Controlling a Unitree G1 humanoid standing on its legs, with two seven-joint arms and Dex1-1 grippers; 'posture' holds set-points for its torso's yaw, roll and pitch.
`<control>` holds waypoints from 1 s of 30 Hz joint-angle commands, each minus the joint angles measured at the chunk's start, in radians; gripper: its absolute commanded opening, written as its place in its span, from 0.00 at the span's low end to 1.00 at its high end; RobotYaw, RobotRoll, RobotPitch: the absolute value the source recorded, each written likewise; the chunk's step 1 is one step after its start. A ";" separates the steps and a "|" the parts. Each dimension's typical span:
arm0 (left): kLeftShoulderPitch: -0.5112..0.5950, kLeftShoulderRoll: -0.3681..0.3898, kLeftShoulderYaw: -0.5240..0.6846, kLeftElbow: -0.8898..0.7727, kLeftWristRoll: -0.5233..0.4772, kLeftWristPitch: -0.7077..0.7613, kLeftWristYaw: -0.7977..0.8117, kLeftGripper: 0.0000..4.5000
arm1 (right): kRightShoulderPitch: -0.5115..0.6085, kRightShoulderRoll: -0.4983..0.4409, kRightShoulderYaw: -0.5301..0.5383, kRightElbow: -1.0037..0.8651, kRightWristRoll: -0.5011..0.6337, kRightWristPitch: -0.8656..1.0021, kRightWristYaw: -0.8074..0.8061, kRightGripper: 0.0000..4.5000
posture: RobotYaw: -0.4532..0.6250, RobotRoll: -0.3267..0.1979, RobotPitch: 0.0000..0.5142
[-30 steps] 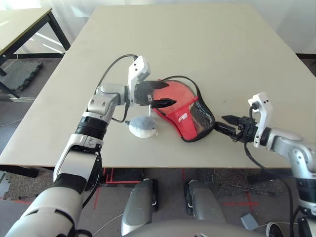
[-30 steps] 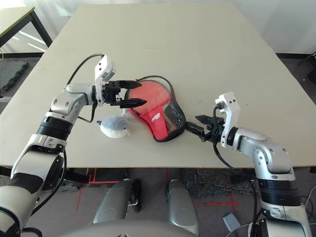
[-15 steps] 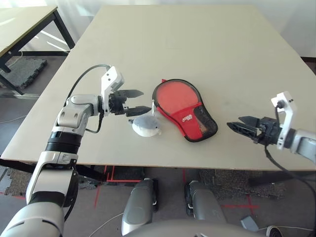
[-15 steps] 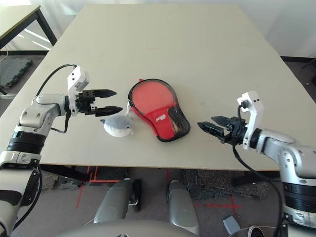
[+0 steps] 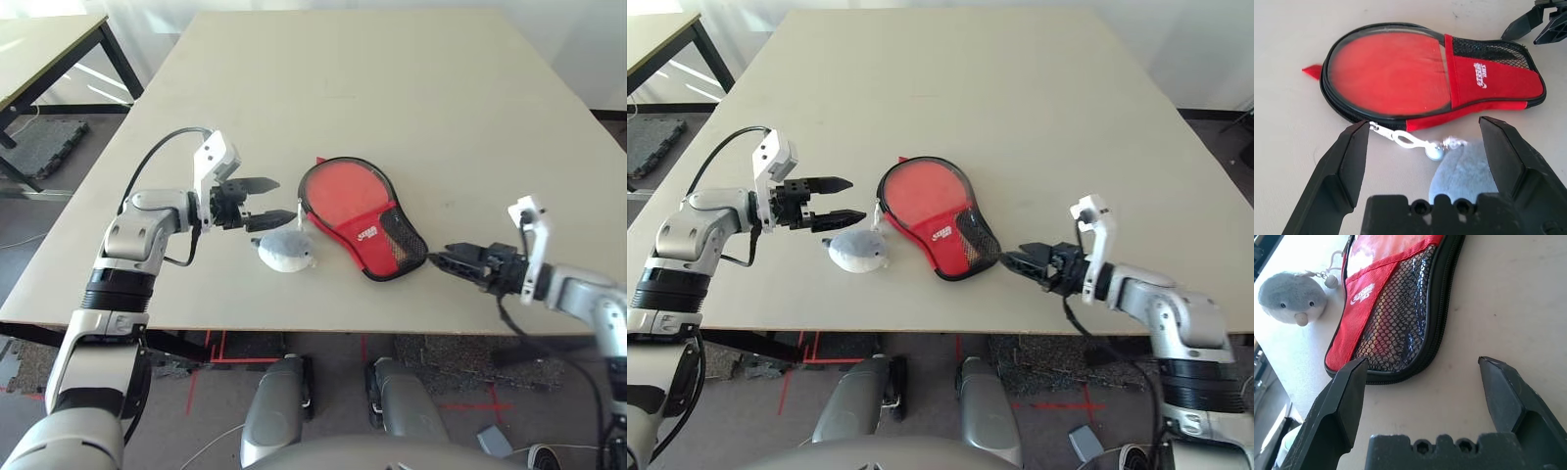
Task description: Store the ping-pong paddle in its case and zip it.
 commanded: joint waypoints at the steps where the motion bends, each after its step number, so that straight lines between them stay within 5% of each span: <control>1: 0.016 0.017 0.019 -0.033 -0.015 0.014 0.009 1.00 | -0.003 0.033 0.043 0.020 -0.013 -0.001 -0.011 0.99 | 0.55 0.62 0.21; 23: 0.018 0.023 0.023 -0.054 -0.015 0.036 0.017 1.00 | -0.045 0.151 0.111 0.017 -0.004 0.037 -0.054 0.99 | 0.55 0.62 0.24; 30: 0.013 0.022 0.025 -0.046 -0.012 0.029 0.021 1.00 | -0.037 0.149 0.093 0.019 0.010 0.075 -0.057 0.48 | 0.54 0.62 0.24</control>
